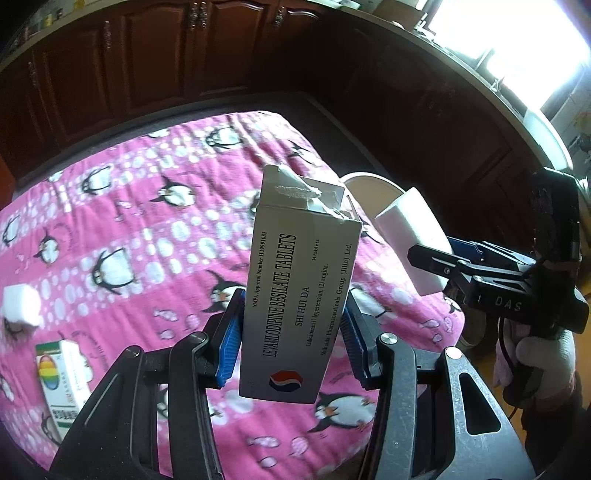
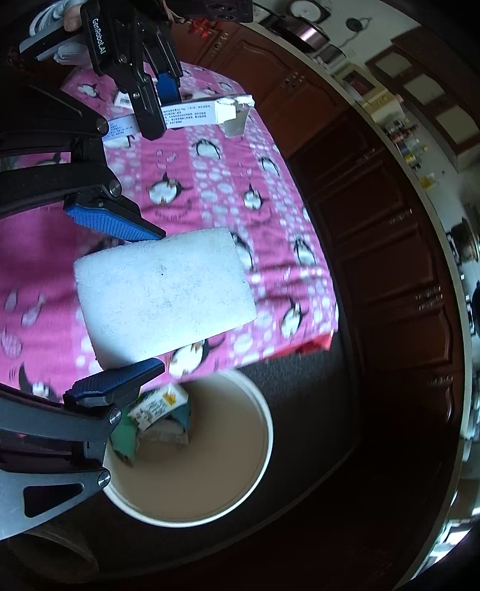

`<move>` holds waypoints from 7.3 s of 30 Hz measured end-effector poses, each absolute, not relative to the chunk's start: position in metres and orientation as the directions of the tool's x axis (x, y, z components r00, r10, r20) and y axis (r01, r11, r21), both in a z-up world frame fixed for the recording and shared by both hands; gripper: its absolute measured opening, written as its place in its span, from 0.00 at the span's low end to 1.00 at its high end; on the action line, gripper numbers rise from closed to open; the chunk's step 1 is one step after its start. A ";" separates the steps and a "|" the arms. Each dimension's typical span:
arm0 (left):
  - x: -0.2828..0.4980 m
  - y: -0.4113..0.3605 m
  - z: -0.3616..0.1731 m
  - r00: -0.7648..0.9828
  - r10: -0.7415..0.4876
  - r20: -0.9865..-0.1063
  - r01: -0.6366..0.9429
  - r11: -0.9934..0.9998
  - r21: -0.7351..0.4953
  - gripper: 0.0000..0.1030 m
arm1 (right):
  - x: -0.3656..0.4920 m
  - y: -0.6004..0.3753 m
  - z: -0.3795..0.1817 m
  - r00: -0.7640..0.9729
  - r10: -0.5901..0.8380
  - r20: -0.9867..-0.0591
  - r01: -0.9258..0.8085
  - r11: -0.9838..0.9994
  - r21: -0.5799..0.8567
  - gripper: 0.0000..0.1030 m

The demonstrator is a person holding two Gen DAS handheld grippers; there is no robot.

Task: Collect trash
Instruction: 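Hold the medicine box and sponge above the bucket opening with both grippers, then open both grippers to drop the medicine box and sponge into the bucket, then move both open grippers back over the remaining items on the blanket, then grasp the small white sponge with the left gripper while the right gripper grasps the rainbow-logo box, then carry the small sponge and rainbow-logo box over the white bucket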

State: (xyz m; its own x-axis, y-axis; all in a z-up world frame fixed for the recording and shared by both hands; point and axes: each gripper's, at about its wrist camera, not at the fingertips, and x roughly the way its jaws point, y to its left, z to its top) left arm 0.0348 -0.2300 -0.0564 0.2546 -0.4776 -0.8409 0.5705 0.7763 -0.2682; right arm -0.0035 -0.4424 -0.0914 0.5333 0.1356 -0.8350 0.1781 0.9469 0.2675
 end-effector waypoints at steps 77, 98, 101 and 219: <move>0.061 -0.309 -0.079 0.235 -0.521 -0.820 0.585 0.750 -0.309 0.57 | -0.011 -0.520 -0.123 0.493 0.053 -0.868 0.406 0.869 0.283 0.70; 0.077 -0.094 -0.061 0.365 -0.373 -0.853 0.308 0.913 -0.267 0.63 | 0.040 -0.354 -0.107 0.458 0.261 -0.850 0.054 0.946 0.320 0.71; 0.087 -0.052 -0.064 0.377 -0.336 -0.863 0.236 0.936 -0.261 0.68 | 0.050 -0.324 -0.111 0.429 0.304 -0.851 -0.002 0.942 0.335 0.71; 0.088 -0.335 -0.069 0.130 -0.515 -0.847 0.634 0.700 -0.329 0.52 | -0.005 -0.555 -0.122 0.470 0.033 -0.882 0.396 0.885 0.245 0.48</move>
State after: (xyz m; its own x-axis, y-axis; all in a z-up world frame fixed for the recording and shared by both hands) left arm 0.0879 -0.3345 -0.0686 0.1300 -0.5152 -0.8472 0.6337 0.7003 -0.3287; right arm -0.0050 -0.5555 -0.1224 0.4702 0.0334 -0.8819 0.3965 0.8848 0.2449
